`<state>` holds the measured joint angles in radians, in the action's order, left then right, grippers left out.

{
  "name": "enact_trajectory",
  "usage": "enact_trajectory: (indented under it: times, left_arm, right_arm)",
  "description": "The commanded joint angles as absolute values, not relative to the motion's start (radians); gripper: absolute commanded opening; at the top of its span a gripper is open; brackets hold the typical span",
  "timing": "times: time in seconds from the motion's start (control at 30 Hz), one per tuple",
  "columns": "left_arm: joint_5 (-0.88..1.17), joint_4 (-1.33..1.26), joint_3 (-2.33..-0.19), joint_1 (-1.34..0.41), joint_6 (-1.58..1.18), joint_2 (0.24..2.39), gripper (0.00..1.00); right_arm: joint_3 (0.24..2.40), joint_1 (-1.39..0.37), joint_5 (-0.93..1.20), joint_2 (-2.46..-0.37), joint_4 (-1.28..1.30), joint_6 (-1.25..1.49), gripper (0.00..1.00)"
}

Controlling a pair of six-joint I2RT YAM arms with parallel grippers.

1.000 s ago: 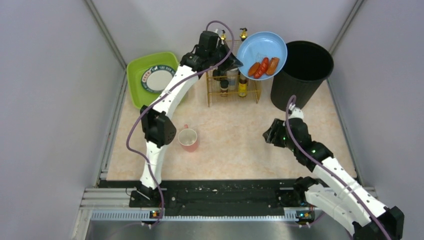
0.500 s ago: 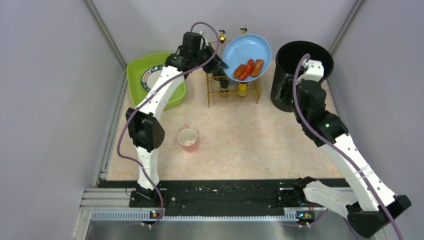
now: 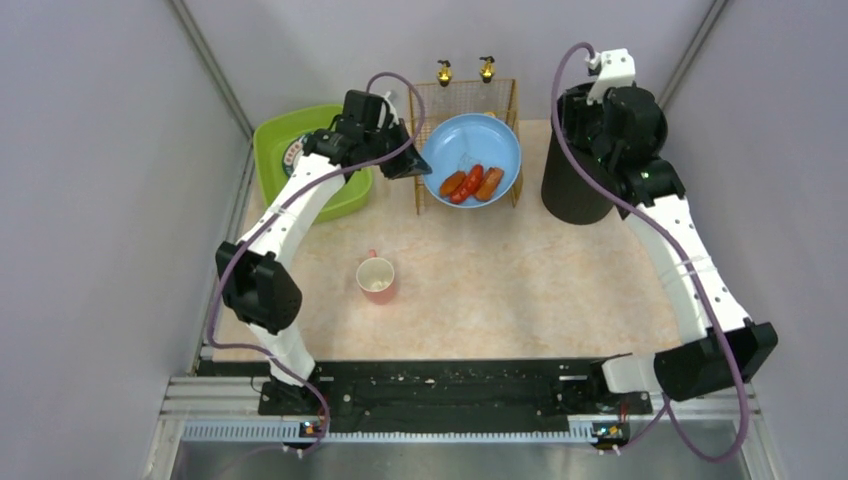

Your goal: Clear the kitchen counter

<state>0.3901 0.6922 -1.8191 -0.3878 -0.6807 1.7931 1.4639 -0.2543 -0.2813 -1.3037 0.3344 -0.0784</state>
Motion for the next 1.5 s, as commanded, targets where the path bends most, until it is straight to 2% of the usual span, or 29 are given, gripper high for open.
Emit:
enact_trajectory:
  times: [0.0,0.43,0.63,0.83,1.03,1.2,1.33,1.47]
  left_arm:
    - [0.388,0.682,-1.752,-0.386,-0.609,1.658,0.0]
    - [0.401,0.671,-1.456,-0.386,-0.538,1.459,0.0]
    - [0.413,0.668,-1.369,-0.385,-0.518,1.391,0.0]
    - [0.416,0.663,-1.296,-0.385,-0.501,1.325,0.0]
    - [0.424,0.654,-1.269,-0.385,-0.493,1.298,0.0]
    - [0.438,0.644,-1.252,-0.385,-0.493,1.287,0.0]
    - [0.443,0.642,-1.246,-0.385,-0.492,1.279,0.0]
    - [0.446,0.638,-1.243,-0.384,-0.491,1.267,0.0]
  right_arm:
    - [1.591,-0.193,-0.088,-1.395,0.322,-0.161,0.63]
    - [1.73,-0.145,0.06,-1.638,0.443,-0.131,0.6]
    - [1.715,-0.145,0.057,-1.661,0.465,-0.13,0.58]
    - [1.705,-0.145,0.046,-1.664,0.508,-0.134,0.51]
    - [1.698,-0.144,0.044,-1.656,0.544,-0.131,0.36]
    - [1.7,-0.145,0.038,-1.648,0.582,-0.14,0.3]
    - [1.709,-0.145,0.011,-1.634,0.613,-0.144,0.01]
    - [1.699,-0.145,0.005,-1.582,0.619,-0.142,0.0]
